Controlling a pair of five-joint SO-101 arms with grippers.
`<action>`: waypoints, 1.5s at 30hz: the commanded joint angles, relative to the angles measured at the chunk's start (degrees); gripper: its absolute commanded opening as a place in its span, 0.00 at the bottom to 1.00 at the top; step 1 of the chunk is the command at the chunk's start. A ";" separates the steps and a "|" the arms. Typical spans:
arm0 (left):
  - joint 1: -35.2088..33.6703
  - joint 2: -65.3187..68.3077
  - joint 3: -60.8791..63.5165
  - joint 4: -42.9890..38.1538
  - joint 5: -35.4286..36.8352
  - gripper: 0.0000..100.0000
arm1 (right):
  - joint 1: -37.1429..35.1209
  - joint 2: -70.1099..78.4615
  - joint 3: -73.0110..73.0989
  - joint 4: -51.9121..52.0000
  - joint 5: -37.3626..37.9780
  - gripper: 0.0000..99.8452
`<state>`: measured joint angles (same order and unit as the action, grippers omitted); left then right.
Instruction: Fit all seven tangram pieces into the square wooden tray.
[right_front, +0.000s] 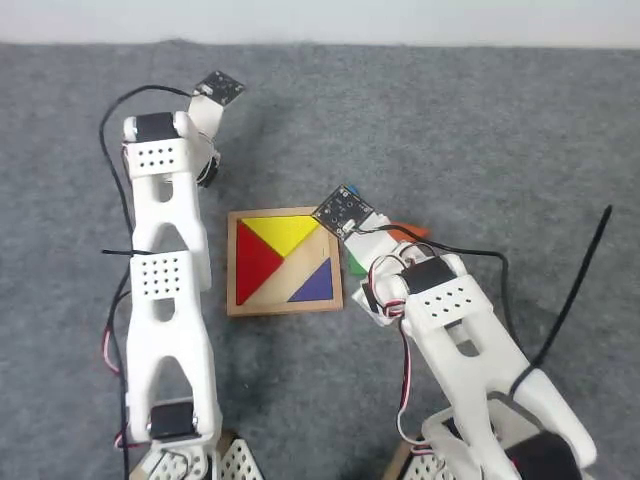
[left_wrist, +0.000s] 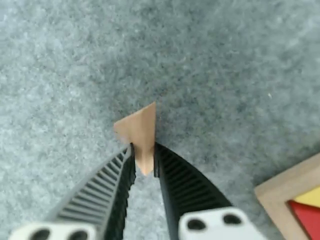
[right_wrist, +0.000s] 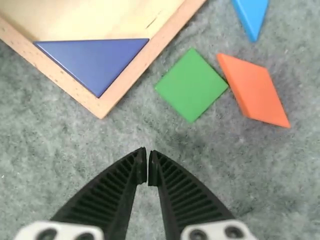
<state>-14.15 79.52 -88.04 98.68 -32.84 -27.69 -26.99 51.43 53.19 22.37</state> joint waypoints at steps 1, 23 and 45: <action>0.09 -8.18 5.23 2.11 -0.70 0.04 | 0.84 -0.13 -3.78 -0.92 0.79 0.03; 5.01 -73.67 82.24 1.32 -7.03 0.02 | 4.79 -0.22 -4.04 -1.19 0.53 0.03; 23.03 -98.55 138.86 -42.81 -7.30 0.02 | 13.76 -0.22 -5.36 -3.91 -7.38 0.03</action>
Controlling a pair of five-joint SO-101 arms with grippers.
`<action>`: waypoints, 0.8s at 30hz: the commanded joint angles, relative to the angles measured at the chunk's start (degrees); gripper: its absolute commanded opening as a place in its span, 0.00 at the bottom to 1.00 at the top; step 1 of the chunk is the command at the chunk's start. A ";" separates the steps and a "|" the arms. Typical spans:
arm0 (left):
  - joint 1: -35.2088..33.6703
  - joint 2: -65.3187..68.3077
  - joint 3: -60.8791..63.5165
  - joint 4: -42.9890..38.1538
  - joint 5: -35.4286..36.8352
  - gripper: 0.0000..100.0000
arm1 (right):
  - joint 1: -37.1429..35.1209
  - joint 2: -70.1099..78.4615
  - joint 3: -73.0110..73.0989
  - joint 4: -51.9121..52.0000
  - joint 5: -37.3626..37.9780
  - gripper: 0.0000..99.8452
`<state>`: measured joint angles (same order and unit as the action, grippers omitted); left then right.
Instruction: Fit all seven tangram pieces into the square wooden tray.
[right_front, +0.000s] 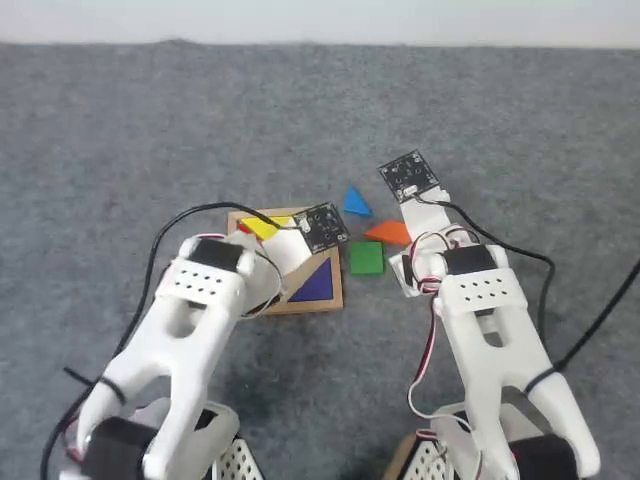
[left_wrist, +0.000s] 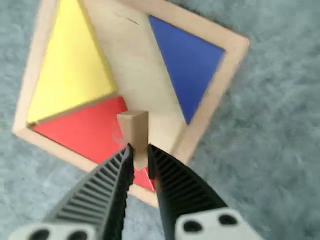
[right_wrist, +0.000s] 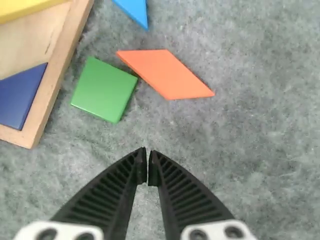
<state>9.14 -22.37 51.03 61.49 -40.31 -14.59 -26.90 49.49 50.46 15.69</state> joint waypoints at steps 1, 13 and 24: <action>-0.44 4.40 -0.48 -5.71 0.18 0.02 | 0.66 -0.31 -3.43 -1.19 -0.70 0.03; -0.70 8.35 -1.10 -5.45 -0.35 0.02 | 0.66 -0.31 -3.43 -1.27 -0.53 0.03; -0.88 7.82 1.71 -5.36 -5.01 0.14 | 0.57 -0.31 -3.43 -1.27 -0.44 0.03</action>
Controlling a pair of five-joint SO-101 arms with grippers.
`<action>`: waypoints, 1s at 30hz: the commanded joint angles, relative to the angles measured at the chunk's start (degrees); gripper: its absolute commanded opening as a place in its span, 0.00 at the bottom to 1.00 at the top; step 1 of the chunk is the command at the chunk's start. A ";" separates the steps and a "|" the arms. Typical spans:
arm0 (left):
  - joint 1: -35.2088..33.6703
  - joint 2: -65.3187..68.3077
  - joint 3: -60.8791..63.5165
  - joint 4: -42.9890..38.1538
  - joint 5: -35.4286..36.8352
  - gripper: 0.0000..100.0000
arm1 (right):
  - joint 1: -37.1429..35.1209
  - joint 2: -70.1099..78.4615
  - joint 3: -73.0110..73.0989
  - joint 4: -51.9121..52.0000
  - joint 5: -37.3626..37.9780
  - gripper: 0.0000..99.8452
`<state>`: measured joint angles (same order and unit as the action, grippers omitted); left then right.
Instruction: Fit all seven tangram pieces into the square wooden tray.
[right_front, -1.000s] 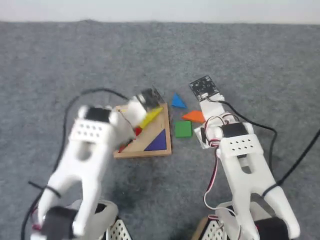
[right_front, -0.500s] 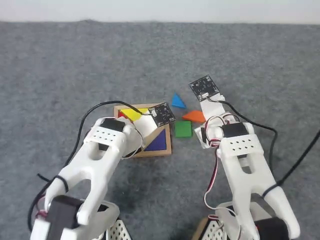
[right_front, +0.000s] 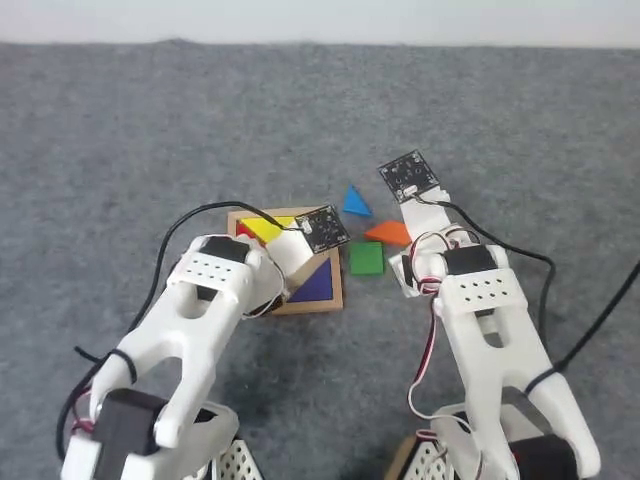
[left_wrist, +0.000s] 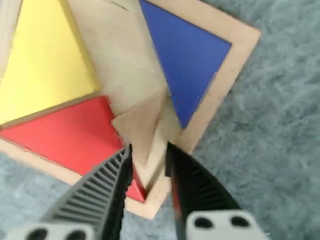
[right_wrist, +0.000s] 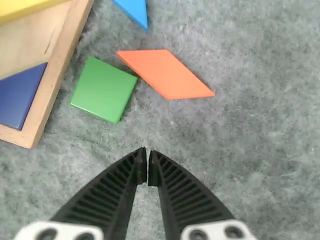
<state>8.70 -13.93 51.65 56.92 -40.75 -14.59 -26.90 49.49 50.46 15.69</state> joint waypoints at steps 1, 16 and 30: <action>-0.44 -0.70 1.36 -0.79 -5.19 0.15 | 0.57 -0.31 -3.43 -1.27 -0.35 0.03; 4.22 -0.70 -9.89 4.66 14.24 0.02 | 0.57 -0.31 -3.43 -1.27 -0.35 0.03; 10.11 0.00 -3.74 -3.60 31.65 0.01 | 0.57 -0.22 -3.43 -1.27 -0.26 0.03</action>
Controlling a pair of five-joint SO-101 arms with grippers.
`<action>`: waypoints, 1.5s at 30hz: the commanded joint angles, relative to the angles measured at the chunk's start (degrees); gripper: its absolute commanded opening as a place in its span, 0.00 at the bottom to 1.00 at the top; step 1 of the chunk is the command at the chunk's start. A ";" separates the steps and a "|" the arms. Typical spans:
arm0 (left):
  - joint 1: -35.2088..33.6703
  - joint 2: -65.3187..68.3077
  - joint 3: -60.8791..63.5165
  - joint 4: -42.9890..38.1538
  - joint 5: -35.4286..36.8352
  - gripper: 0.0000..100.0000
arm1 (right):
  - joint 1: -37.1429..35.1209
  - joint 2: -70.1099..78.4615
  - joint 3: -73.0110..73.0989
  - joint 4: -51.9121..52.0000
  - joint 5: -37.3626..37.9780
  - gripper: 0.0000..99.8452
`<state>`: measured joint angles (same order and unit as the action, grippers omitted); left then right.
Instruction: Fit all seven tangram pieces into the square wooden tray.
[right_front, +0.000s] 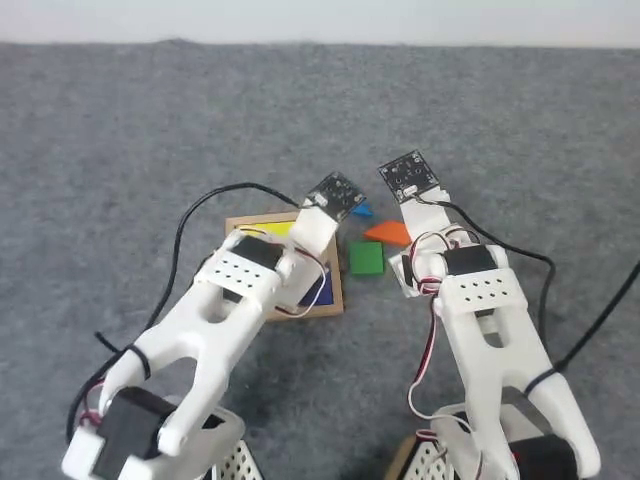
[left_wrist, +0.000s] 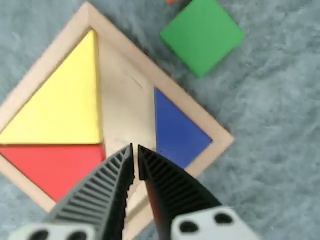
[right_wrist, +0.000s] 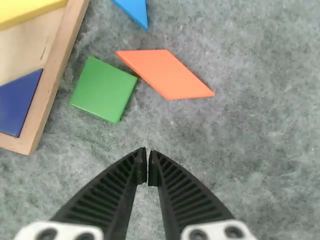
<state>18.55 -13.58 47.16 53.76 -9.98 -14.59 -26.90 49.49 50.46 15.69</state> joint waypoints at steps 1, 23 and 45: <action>0.26 -0.35 1.36 -0.44 0.88 0.01 | 0.57 -0.22 -3.43 -1.27 -0.26 0.03; -3.60 -1.41 6.81 -16.88 4.13 0.01 | 0.13 0.31 -2.99 -3.30 -0.26 0.03; -7.30 0.97 4.09 2.90 -3.52 0.01 | 0.22 0.31 -2.99 -3.30 -0.26 0.03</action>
<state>11.60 -6.90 48.66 56.40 -12.70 -14.68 -26.90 49.49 48.35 15.69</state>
